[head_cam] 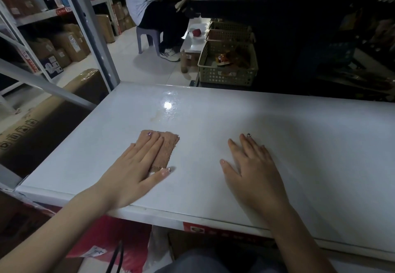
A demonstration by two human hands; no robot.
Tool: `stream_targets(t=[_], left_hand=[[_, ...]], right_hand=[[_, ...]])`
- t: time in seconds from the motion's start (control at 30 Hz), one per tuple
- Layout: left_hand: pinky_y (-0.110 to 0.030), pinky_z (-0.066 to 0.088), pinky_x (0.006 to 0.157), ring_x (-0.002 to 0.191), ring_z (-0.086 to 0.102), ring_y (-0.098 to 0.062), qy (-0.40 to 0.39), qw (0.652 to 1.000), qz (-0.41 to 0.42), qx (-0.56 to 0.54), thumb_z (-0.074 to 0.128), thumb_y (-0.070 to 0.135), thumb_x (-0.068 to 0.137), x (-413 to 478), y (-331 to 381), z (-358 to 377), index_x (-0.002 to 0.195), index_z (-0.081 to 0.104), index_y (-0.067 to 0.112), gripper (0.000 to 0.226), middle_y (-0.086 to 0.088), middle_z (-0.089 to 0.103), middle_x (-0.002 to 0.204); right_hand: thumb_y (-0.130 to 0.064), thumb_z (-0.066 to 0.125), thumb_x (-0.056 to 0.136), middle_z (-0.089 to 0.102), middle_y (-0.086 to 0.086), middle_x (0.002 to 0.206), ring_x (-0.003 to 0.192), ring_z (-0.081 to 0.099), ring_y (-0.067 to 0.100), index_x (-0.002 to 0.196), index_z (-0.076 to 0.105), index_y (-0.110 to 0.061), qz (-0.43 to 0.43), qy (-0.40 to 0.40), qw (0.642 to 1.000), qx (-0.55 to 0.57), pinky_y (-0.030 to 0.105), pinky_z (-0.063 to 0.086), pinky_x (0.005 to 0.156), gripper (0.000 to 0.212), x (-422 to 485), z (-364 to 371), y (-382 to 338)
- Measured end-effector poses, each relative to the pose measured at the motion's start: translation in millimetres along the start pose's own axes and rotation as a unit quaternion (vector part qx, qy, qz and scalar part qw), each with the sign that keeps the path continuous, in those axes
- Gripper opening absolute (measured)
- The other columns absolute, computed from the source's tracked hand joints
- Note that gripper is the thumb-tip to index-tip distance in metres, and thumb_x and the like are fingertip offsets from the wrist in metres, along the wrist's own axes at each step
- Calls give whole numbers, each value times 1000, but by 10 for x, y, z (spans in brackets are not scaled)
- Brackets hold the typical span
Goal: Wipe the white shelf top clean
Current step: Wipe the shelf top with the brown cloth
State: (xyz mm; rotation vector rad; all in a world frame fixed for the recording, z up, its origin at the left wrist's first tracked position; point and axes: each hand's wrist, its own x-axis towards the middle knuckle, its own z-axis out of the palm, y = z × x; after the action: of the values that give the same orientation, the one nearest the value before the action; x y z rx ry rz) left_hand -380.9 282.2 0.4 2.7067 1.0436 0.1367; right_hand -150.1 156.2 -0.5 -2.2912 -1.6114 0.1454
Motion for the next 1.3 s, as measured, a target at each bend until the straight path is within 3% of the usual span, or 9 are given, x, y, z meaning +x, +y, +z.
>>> stream_targets(t=[0.1,0.23,0.43,0.53,0.63,0.87,1.1,1.3], left_hand=[[-15,-15,104,128,-30,11,-5,1000,-6,10,-10,86,61,128,-10,-13,139,-15,30,96,21,-19,147],[-23,-6,111,134,-24,3,-8,1000,-12,7,-12,89,57,300,-42,-14,147,-5,24,112,15,-12,153],[-31,-2,113,132,-20,5,-9,1000,-20,11,-12,90,54,524,-91,-13,148,-3,21,117,11,-8,155],[-36,4,116,139,-14,-2,-6,1000,-14,25,-12,90,55,622,-130,-11,149,0,19,118,9,-4,156],[-37,6,116,142,-10,-7,0,999,-9,33,-3,87,62,709,-150,-9,149,2,17,112,8,-1,157],[-43,18,113,142,2,-12,14,1000,-2,27,2,81,70,949,-212,-13,149,8,17,101,8,9,156],[-39,6,116,142,-7,-10,-11,999,-38,9,4,77,66,1141,-131,-87,149,4,15,104,7,1,156],[-37,1,115,142,-8,-11,-15,998,-52,18,22,63,91,1302,-103,-126,148,4,13,78,5,0,157]], right_hand=[[-55,15,88,0,-5,158,142,-8,7,148,11,-33,0,0,1000,-6,24,-15,108,65,5,9,3],[-53,20,93,0,-5,158,142,-8,7,148,11,-32,-1,-3,1000,-8,24,-16,107,60,3,-2,5],[-50,25,96,-1,-5,158,142,-8,7,149,10,-32,-5,-4,1000,1,24,-14,108,58,-7,-20,7],[-53,22,94,0,-5,158,142,-8,7,148,12,-32,-3,-1,1000,1,24,-14,109,59,2,-10,8],[-55,15,85,2,-5,158,142,-6,7,148,13,-33,0,7,1000,-8,24,-14,108,67,15,23,15],[-56,17,85,2,-6,158,142,-6,6,148,14,-33,2,9,1000,-6,23,-14,108,67,15,26,14],[-61,6,78,2,-7,157,142,-6,5,148,14,-35,2,15,1000,-10,22,-15,108,74,28,47,27],[-61,3,77,2,-8,157,141,-7,4,148,13,-36,4,19,1000,-19,20,-16,107,76,41,58,32]])
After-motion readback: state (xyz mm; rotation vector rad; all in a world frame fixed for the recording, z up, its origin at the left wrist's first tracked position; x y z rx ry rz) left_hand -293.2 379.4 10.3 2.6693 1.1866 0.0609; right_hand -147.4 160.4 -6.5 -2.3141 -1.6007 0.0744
